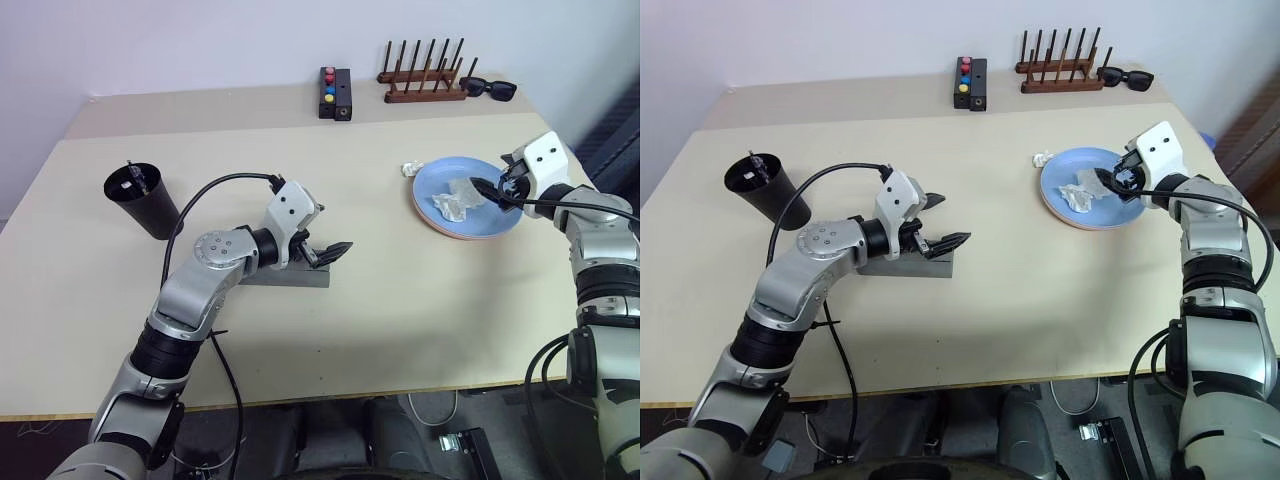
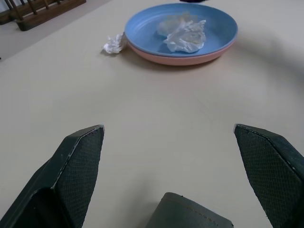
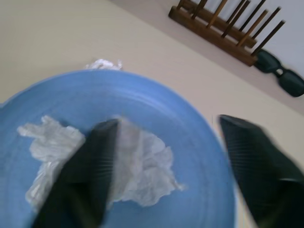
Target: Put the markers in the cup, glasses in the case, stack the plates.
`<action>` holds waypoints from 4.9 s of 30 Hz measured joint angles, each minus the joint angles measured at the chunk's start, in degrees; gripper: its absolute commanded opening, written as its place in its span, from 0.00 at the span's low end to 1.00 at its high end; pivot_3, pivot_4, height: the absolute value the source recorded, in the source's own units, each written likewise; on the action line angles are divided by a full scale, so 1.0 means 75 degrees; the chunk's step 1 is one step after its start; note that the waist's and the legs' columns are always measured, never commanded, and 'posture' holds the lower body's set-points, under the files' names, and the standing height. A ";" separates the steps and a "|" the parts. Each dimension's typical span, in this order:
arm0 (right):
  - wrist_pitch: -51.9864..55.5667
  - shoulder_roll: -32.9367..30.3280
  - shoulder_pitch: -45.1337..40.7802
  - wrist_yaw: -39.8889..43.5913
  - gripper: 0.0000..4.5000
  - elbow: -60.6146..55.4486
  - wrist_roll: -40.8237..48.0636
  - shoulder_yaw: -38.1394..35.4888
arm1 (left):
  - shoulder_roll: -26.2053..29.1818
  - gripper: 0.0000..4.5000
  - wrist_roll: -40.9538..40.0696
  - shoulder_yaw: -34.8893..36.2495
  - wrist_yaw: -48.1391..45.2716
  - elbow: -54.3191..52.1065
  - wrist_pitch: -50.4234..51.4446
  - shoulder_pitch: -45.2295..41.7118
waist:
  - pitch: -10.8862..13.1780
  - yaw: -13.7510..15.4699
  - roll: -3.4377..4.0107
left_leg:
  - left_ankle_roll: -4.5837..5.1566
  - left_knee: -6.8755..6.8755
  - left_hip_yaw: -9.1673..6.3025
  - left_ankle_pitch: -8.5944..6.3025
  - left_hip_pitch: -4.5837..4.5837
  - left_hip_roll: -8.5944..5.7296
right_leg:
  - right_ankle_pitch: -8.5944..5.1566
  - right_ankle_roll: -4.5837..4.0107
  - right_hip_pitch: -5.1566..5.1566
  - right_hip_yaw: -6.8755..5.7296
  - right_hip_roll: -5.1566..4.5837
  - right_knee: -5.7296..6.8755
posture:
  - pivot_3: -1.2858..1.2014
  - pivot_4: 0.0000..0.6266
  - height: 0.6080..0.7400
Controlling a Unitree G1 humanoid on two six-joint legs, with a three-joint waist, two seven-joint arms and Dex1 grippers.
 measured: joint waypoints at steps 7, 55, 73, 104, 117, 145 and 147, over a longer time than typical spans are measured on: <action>0.0289 0.0137 -0.0113 0.0133 0.98 -0.0377 0.0120 0.0008 | -0.0016 1.00 0.0045 0.0000 0.0005 0.0000 0.0001 0.0001 | 0.0000 -0.0011 0.0000 | 0.0000 -0.0001 0.0000 0.0000 0.0000 0.0001 | 0.0000 0.0000 -0.0001 0.0000 0.0000 0.0001 | 0.52 0.24 1.00; -0.1525 0.2205 -0.2515 -0.3984 0.98 0.3029 -0.4022 0.3480 | -0.0454 1.00 0.0729 0.0056 0.1401 0.0012 0.0054 -0.0093 | 0.0000 -0.0061 0.0001 | -0.0002 -0.0004 -0.0001 0.0001 0.0000 0.0000 | 0.0000 0.0000 -0.0010 0.0003 0.0002 0.0006 | 0.52 0.24 1.00; -0.0931 0.2241 -0.2684 -0.4562 0.98 0.3282 -0.4537 0.3844 | -0.0442 1.00 0.0732 0.0066 0.1556 -0.0145 0.0203 -0.0042 | 0.0000 -0.0065 0.0002 | -0.0002 -0.0005 -0.0001 0.0001 0.0000 -0.0001 | 0.0000 0.0000 -0.0010 0.0003 0.0002 0.0007 | 0.52 0.24 1.00; 0.0560 0.2354 -0.2687 -0.2000 0.98 0.3433 -0.0996 0.0157 | -0.0455 1.00 0.0593 0.0308 0.1650 -0.0756 0.0714 0.0293 | 0.0000 -0.0065 0.0002 | -0.0002 -0.0006 -0.0001 0.0001 0.0000 0.0000 | 0.0000 0.0000 -0.0009 0.0004 0.0003 0.0006 | 0.52 0.24 1.00; 0.0185 0.2249 -0.2676 -0.1543 0.98 0.3375 -0.1010 0.0223 | -0.0417 1.00 0.0546 0.0291 0.1461 -0.0699 0.0638 0.0300 | 0.0000 -0.0059 0.0002 | -0.0002 -0.0006 -0.0001 0.0001 0.0000 0.0000 | 0.0000 0.0000 -0.0009 0.0004 0.0003 0.0005 | 0.52 0.24 1.00; 0.1809 0.1146 0.0339 0.2350 0.98 -0.1329 -0.0089 0.0757 | -0.0068 1.00 0.0526 0.0246 0.0726 -0.0224 0.0182 0.0234 | 0.0000 -0.0017 0.0002 | -0.0002 0.0000 0.0000 0.0001 -0.0002 0.0001 | 0.0000 0.0000 -0.0008 0.0003 0.0001 0.0005 | 0.52 0.24 1.00; 0.1889 0.1107 0.0416 0.2328 0.98 -0.1538 -0.0085 0.0757 | -0.0040 1.00 0.0525 0.0250 0.0667 -0.0202 0.0146 0.0235 | 0.0000 -0.0012 0.0002 | -0.0002 0.0000 0.0000 0.0001 -0.0002 0.0001 | 0.0000 0.0000 -0.0008 0.0003 0.0002 0.0005 | 0.52 0.24 1.00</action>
